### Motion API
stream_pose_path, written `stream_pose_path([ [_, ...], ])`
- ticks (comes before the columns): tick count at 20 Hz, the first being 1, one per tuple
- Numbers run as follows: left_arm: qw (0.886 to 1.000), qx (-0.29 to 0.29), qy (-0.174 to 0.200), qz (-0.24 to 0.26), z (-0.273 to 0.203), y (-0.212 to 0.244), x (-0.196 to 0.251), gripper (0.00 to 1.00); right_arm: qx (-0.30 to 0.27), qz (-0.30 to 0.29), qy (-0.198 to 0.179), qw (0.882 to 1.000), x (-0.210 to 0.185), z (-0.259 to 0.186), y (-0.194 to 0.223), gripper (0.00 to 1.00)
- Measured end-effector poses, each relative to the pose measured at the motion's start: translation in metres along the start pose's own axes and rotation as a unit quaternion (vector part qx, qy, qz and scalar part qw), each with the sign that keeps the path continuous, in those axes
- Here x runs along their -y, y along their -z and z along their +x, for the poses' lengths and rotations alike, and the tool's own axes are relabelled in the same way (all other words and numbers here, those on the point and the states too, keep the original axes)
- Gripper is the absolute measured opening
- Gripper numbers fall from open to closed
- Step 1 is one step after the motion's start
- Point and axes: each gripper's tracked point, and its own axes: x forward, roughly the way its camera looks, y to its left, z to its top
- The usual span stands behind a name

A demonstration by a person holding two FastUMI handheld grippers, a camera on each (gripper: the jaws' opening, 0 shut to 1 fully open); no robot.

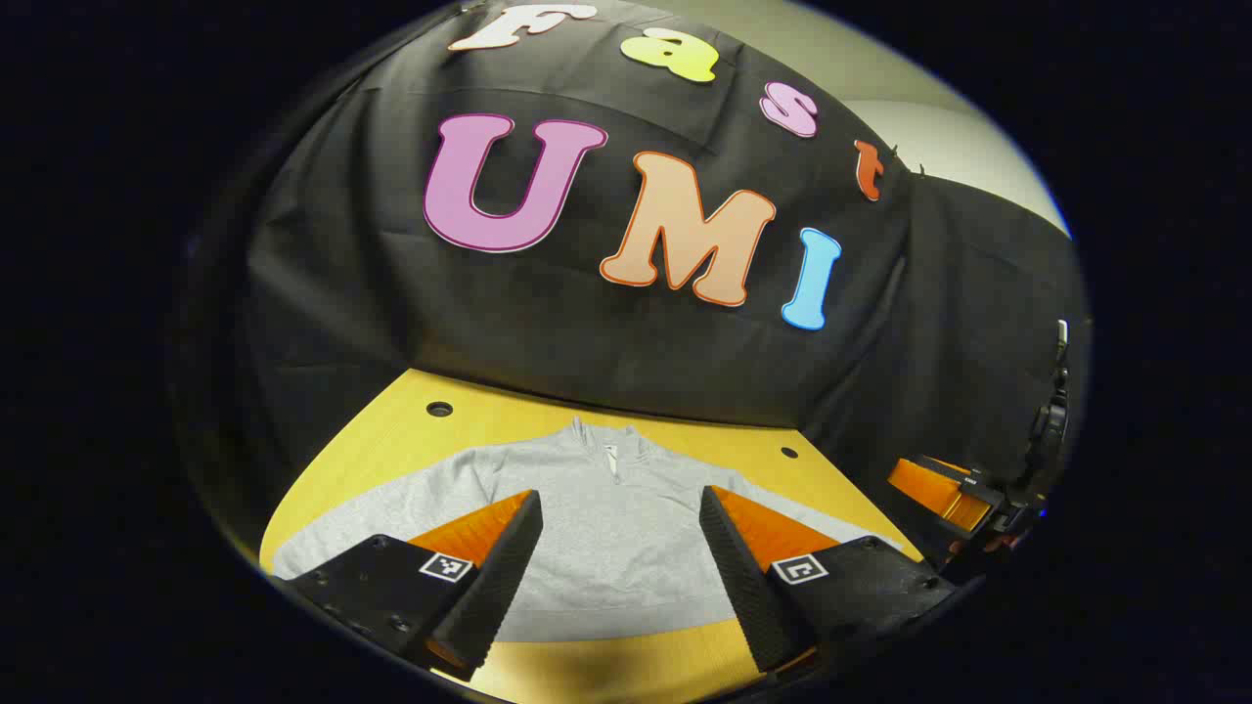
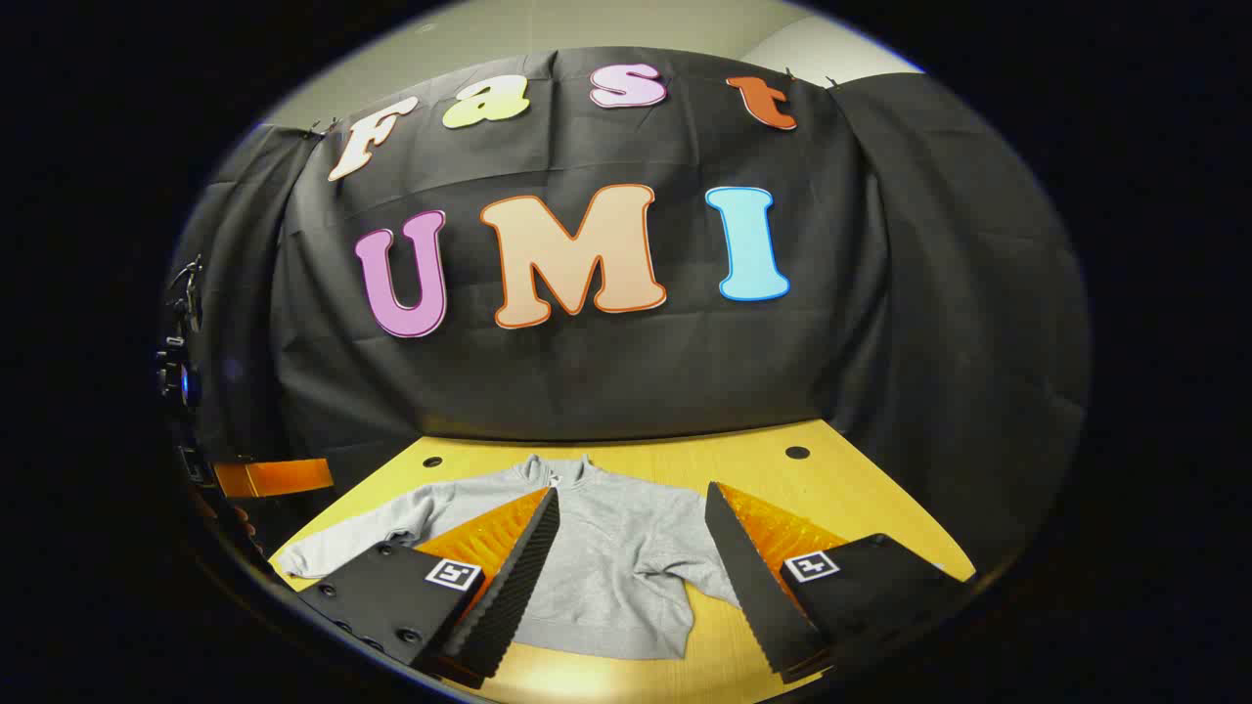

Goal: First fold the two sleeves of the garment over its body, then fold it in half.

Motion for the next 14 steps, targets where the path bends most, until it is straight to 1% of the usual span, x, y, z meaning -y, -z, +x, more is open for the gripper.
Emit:
stream_pose_path([
  [9,1.0,-0.012,-0.003,-0.008,0.0,0.005,-0.005,0.95,-0.016,0.002,-0.001,1.0,0.008,-0.008,0.008,0.96],
  [11,1.0,-0.012,-0.003,-0.01,-0.001,0.005,-0.004,0.95,-0.018,0.002,0.004,1.0,0.014,-0.008,0.009,0.97],
  [12,1.0,-0.012,-0.004,-0.009,0.0,0.005,-0.004,0.94,-0.019,0.0,0.007,1.0,0.018,-0.008,0.009,0.92],
  [13,1.0,-0.013,-0.005,-0.009,0.0,0.005,-0.005,0.95,-0.021,-0.003,0.012,1.0,0.025,-0.009,0.011,0.92],
  [14,1.0,-0.013,-0.006,-0.008,-0.001,0.006,-0.007,0.95,-0.022,-0.005,0.018,1.0,0.033,-0.01,0.011,0.97],
])
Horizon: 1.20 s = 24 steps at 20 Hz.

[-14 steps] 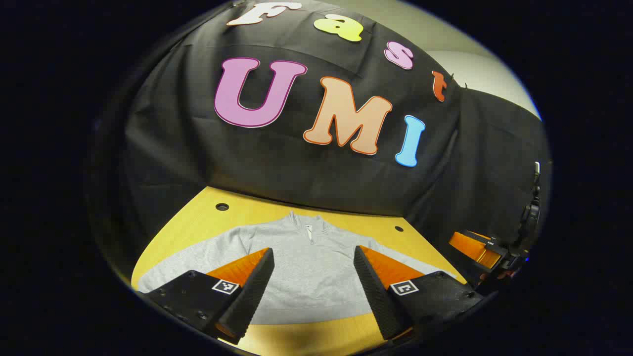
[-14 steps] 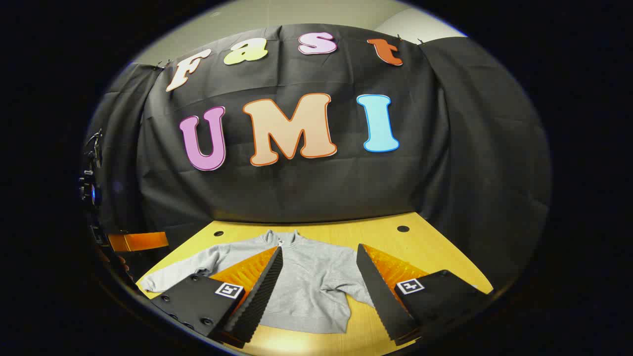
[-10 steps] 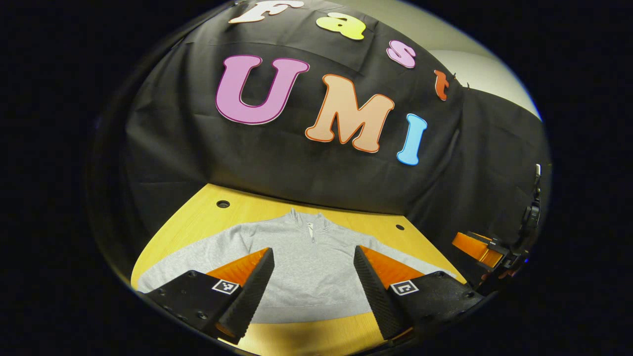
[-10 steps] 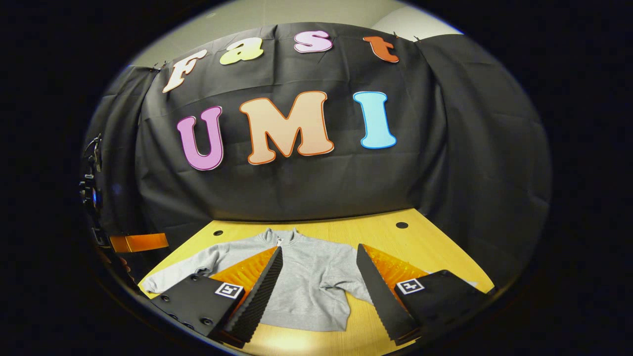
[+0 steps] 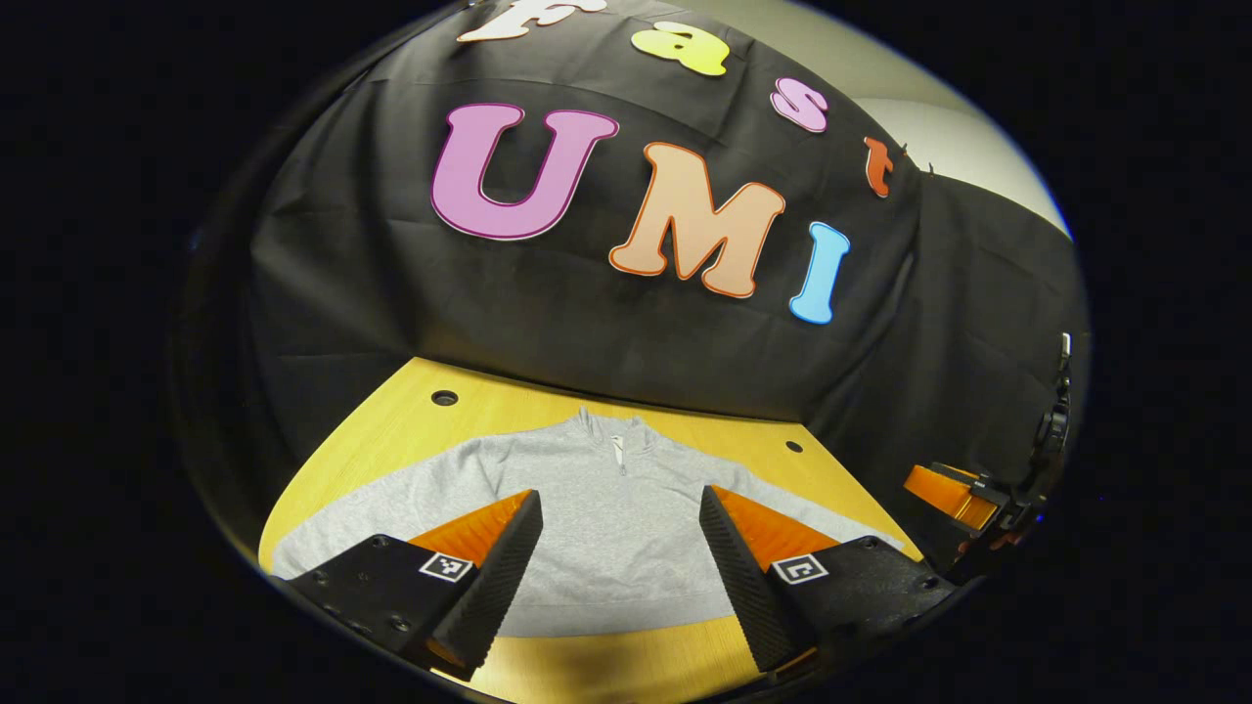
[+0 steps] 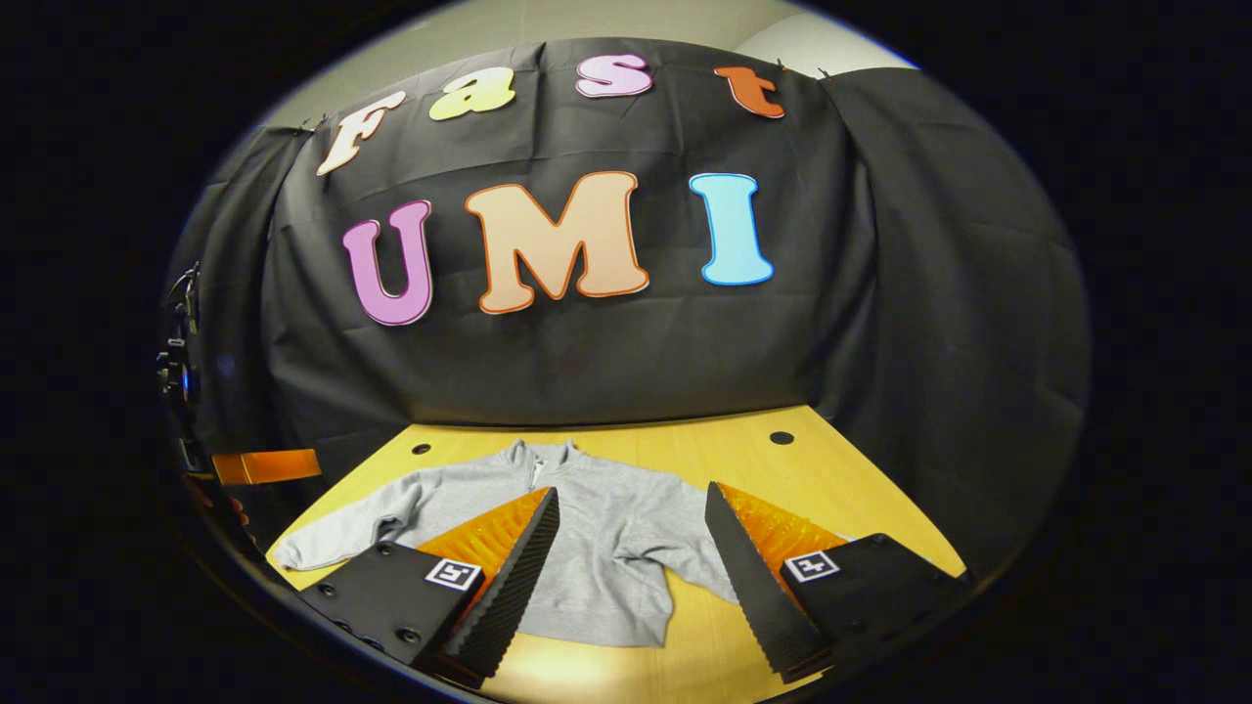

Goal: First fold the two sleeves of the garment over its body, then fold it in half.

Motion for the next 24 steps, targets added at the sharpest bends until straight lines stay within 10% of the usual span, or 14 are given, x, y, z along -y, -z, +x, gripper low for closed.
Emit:
stream_pose_path([
  [17,1.0,-0.013,-0.029,-0.001,0.003,0.009,-0.008,0.94,-0.108,0.041,0.164,0.98,0.271,-0.021,0.104,0.97],
  [24,0.998,-0.014,-0.064,-0.005,-0.003,0.014,-0.017,0.95,-0.175,0.048,0.17,0.969,0.317,0.007,0.165,0.96],
])
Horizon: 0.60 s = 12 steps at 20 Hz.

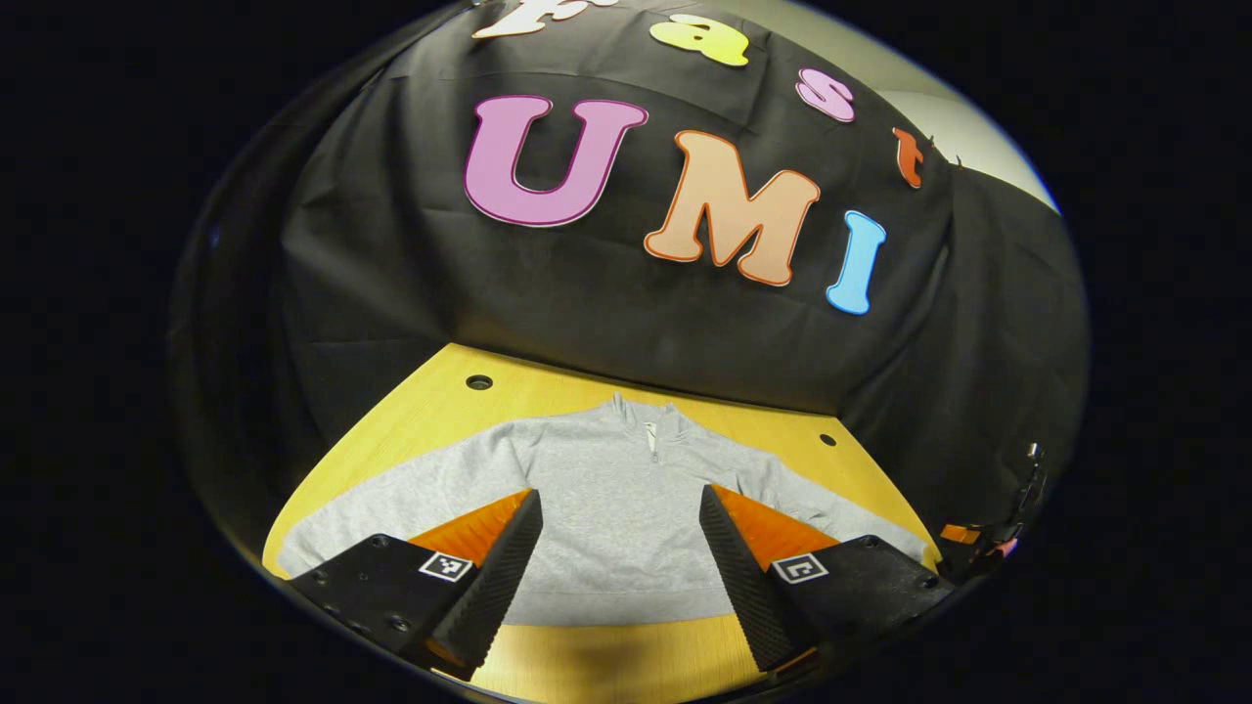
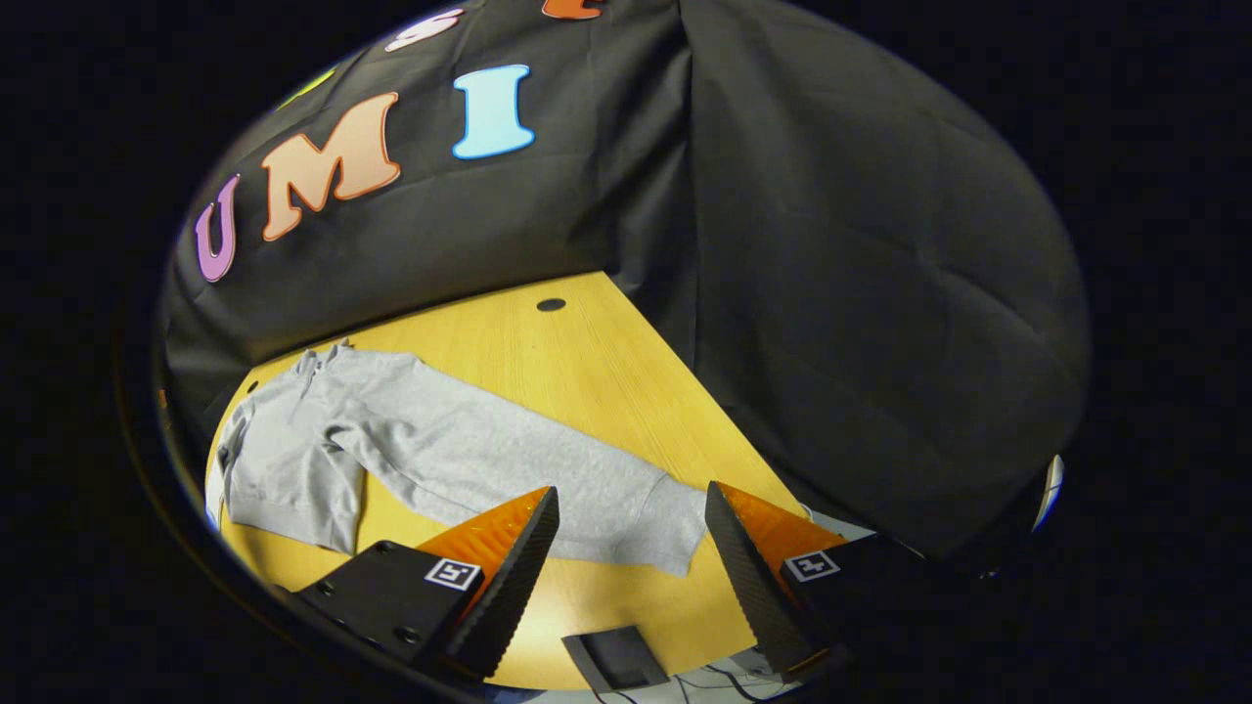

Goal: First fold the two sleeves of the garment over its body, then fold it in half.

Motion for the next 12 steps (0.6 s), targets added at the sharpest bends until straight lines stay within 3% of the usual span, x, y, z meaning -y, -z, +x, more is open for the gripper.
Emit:
stream_pose_path([
  [2,1.0,0.0,-0.011,0.0,-0.003,0.001,-0.002,0.94,-0.025,-0.004,-0.003,1.0,0.008,0.016,0.016,0.92],
  [3,1.0,0.0,-0.017,0.0,-0.005,0.001,-0.003,0.95,-0.038,-0.006,-0.003,0.999,0.011,0.023,0.025,0.97],
  [7,0.999,-0.008,-0.039,0.002,-0.011,0.01,-0.004,0.94,-0.08,-0.024,-0.01,0.996,0.02,0.045,0.052,0.92],
  [8,0.999,-0.01,-0.043,0.005,-0.012,0.011,-0.003,0.94,-0.086,-0.027,-0.012,0.996,0.022,0.047,0.054,0.97],
  [11,0.999,-0.011,-0.051,0.01,-0.016,0.016,0.004,0.95,-0.105,-0.017,-0.024,0.994,0.02,0.055,0.063,0.97],
  [12,0.998,-0.011,-0.053,0.013,-0.018,0.017,0.006,0.95,-0.11,-0.017,-0.026,0.993,0.02,0.057,0.064,0.92],
])
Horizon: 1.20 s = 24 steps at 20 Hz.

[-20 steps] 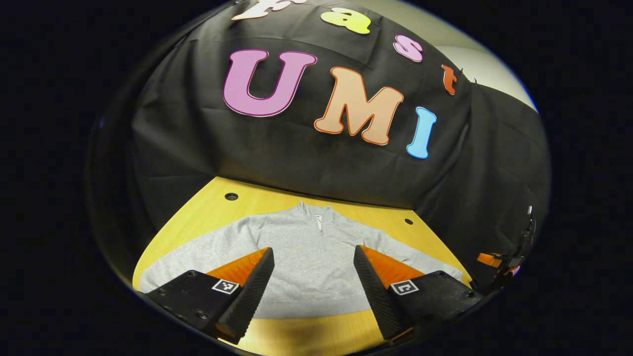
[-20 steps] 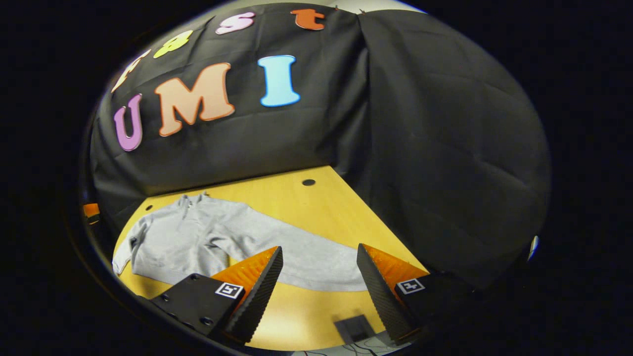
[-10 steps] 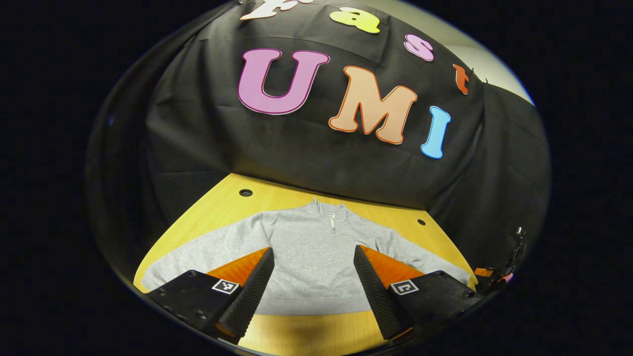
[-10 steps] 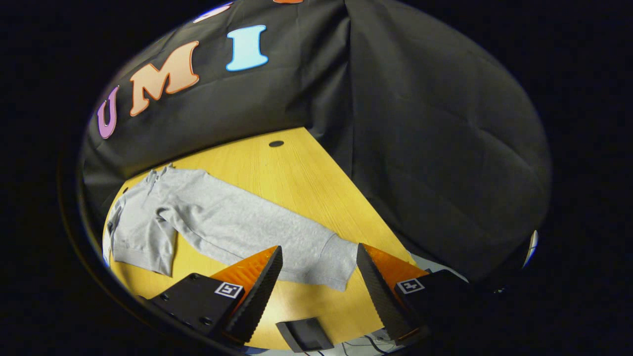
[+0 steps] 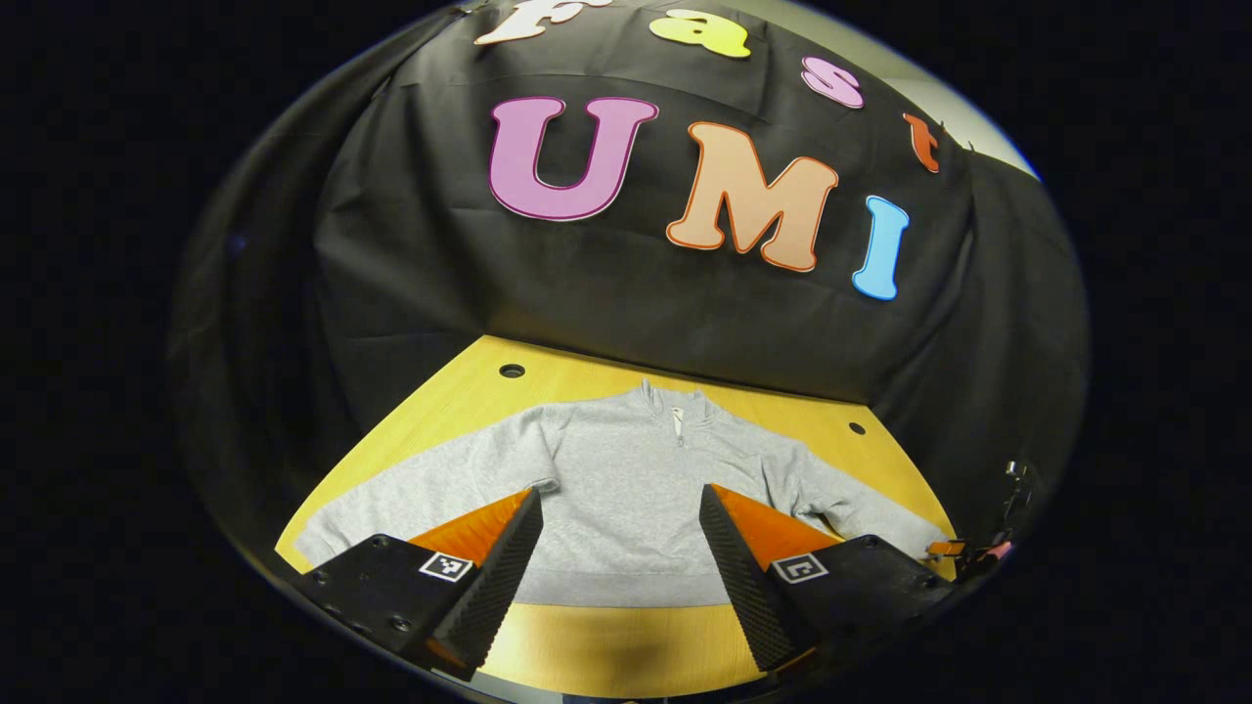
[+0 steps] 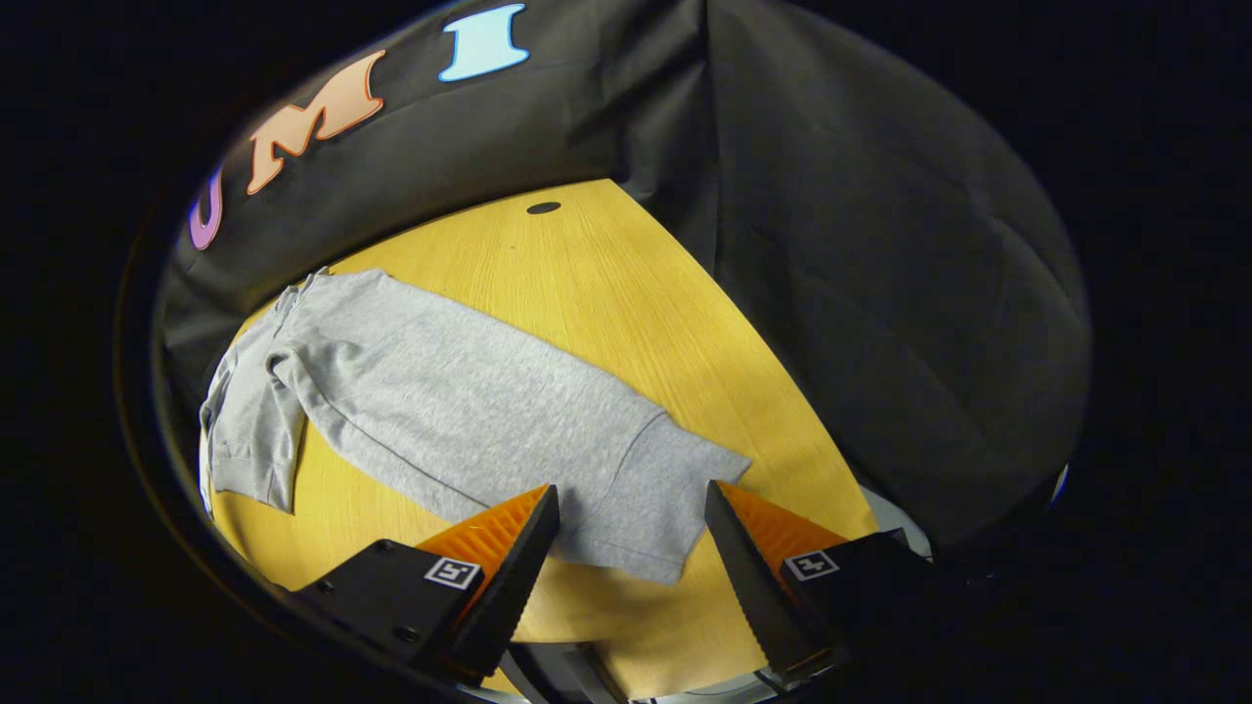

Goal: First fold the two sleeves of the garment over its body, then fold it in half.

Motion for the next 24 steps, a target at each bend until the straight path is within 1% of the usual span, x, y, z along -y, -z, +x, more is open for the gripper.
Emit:
stream_pose_path([
  [1,1.0,0.001,-0.002,0.003,-0.003,0.001,0.002,0.94,0.001,-0.002,0.0,1.0,0.001,-0.001,-0.001,0.97],
  [2,1.0,0.002,-0.004,0.004,-0.004,0.002,0.005,0.95,-0.002,-0.003,0.001,1.0,0.003,0.0,0.001,0.92],
  [3,1.0,0.002,-0.002,0.001,-0.006,0.003,0.008,0.95,-0.004,-0.005,-0.001,1.0,0.004,0.001,0.001,0.91],
  [4,1.0,0.001,-0.001,-0.004,-0.008,0.007,0.01,0.94,-0.004,-0.008,-0.004,1.0,0.004,0.0,0.002,0.87],
  [5,1.0,-0.001,-0.002,-0.007,-0.009,0.009,0.011,0.94,-0.003,-0.018,0.0,1.0,0.006,0.002,0.002,0.86],
  [6,1.0,-0.001,-0.006,-0.008,-0.01,0.011,0.011,0.94,-0.001,-0.023,0.0,1.0,0.006,0.001,-0.001,0.72],
  [8,1.0,0.001,-0.017,-0.007,-0.011,0.014,0.008,0.94,-0.004,-0.02,-0.01,1.0,-0.002,-0.003,-0.004,0.55],
  [9,1.0,0.003,-0.022,-0.008,-0.013,0.013,0.007,0.94,-0.007,-0.019,-0.015,1.0,-0.005,-0.003,-0.002,0.51],
  [10,1.0,0.007,-0.023,-0.011,-0.014,0.014,0.008,0.94,-0.007,-0.021,-0.015,1.0,-0.006,-0.003,-0.002,0.41],
  [11,1.0,0.009,-0.023,-0.012,-0.016,0.013,0.008,0.94,-0.008,-0.018,-0.015,1.0,-0.007,-0.002,-0.002,0.33],
  [12,1.0,0.01,-0.022,-0.013,-0.016,0.013,0.008,0.94,-0.01,-0.016,-0.015,1.0,-0.009,-0.003,-0.003,0.22],
  [14,1.0,0.011,-0.021,-0.014,-0.016,0.014,0.008,0.94,-0.013,-0.014,-0.011,1.0,-0.008,-0.005,-0.001,0.22],
  [15,1.0,0.012,-0.019,-0.014,-0.016,0.013,0.008,0.94,-0.014,-0.013,-0.009,1.0,-0.012,-0.003,-0.001,0.1],
  [19,1.0,0.014,-0.008,-0.006,-0.016,0.013,0.003,0.94,-0.006,-0.012,0.006,1.0,-0.017,-0.009,-0.001,0.1],
  [24,1.0,0.008,0.02,-0.006,-0.016,0.017,-0.015,0.94,0.026,-0.002,0.018,1.0,-0.036,-0.041,-0.013,0.1],
])
